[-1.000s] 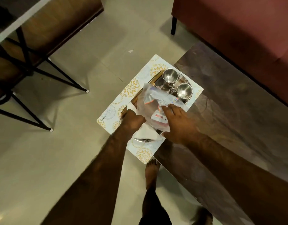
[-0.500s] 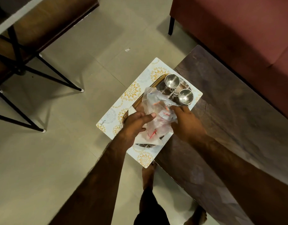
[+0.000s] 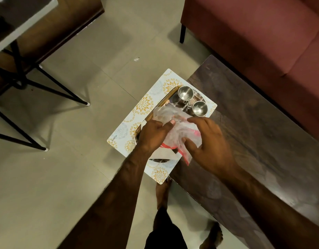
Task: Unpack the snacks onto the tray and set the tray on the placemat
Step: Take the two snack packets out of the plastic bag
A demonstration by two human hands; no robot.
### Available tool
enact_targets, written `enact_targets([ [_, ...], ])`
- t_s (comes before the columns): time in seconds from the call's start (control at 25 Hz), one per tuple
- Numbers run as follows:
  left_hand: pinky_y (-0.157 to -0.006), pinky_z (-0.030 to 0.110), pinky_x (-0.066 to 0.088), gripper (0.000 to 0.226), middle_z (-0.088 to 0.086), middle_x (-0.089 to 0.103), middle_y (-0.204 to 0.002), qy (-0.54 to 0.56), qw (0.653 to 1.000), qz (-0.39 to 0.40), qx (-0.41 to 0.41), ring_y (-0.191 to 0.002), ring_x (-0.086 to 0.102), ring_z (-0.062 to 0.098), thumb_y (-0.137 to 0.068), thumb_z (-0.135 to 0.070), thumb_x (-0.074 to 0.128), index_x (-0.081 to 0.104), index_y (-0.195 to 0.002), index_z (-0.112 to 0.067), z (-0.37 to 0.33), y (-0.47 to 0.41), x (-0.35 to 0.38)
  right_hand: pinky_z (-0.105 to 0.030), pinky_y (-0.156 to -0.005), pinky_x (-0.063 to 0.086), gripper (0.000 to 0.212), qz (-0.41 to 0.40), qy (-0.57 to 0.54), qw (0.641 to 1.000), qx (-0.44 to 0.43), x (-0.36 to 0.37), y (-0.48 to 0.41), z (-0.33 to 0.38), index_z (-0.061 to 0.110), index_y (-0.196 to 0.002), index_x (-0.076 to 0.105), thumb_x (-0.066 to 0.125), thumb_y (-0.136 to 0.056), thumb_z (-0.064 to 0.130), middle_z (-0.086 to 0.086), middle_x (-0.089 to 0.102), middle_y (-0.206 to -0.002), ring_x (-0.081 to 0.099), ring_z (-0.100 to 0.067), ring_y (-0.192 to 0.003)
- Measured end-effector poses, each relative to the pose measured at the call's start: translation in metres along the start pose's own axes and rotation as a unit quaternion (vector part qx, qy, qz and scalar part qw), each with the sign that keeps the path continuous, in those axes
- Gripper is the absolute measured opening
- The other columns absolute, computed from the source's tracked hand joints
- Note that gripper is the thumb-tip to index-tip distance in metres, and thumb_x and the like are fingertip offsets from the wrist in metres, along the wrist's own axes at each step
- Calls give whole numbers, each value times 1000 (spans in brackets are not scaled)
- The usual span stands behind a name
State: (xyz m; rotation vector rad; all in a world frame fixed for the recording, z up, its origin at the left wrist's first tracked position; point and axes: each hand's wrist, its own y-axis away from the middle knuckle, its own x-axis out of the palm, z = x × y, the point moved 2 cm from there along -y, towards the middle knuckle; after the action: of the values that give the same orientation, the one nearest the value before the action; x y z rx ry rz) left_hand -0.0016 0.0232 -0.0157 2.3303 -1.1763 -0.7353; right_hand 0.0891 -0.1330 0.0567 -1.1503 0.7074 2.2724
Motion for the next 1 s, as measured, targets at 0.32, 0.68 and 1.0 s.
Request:
enact_targets([
  [0.32, -79, 44, 62, 51, 7, 68, -125, 167, 976, 74, -122, -106, 69, 30, -93, -53, 58, 56, -135, -23, -18, 18, -2, -43, -101, 53, 57, 152, 103, 981, 63, 10, 22, -3, 32, -137, 55, 76, -84, 28, 0, 37, -155, 41, -27, -139],
  [0.68, -48, 25, 52, 30, 2, 70, -93, 165, 985, -33, -43, -69, 66, 15, -85, -38, 75, 64, -106, -21, -18, 22, -29, -27, -79, 38, 22, -22, 11, 994, 110, -31, 17, -22, 30, -114, 73, 60, -96, 26, 5, 70, -123, 64, -19, -110],
  [1.0, -68, 16, 58, 71, -11, 62, -122, 19, 993, 69, 96, -110, 63, 17, -68, -32, 91, 53, -128, -30, -25, 37, -30, -35, -94, 45, 31, -54, -40, 988, 140, -44, 11, -29, 20, -121, 74, 52, -104, 35, -3, 59, -123, 53, -19, -118],
])
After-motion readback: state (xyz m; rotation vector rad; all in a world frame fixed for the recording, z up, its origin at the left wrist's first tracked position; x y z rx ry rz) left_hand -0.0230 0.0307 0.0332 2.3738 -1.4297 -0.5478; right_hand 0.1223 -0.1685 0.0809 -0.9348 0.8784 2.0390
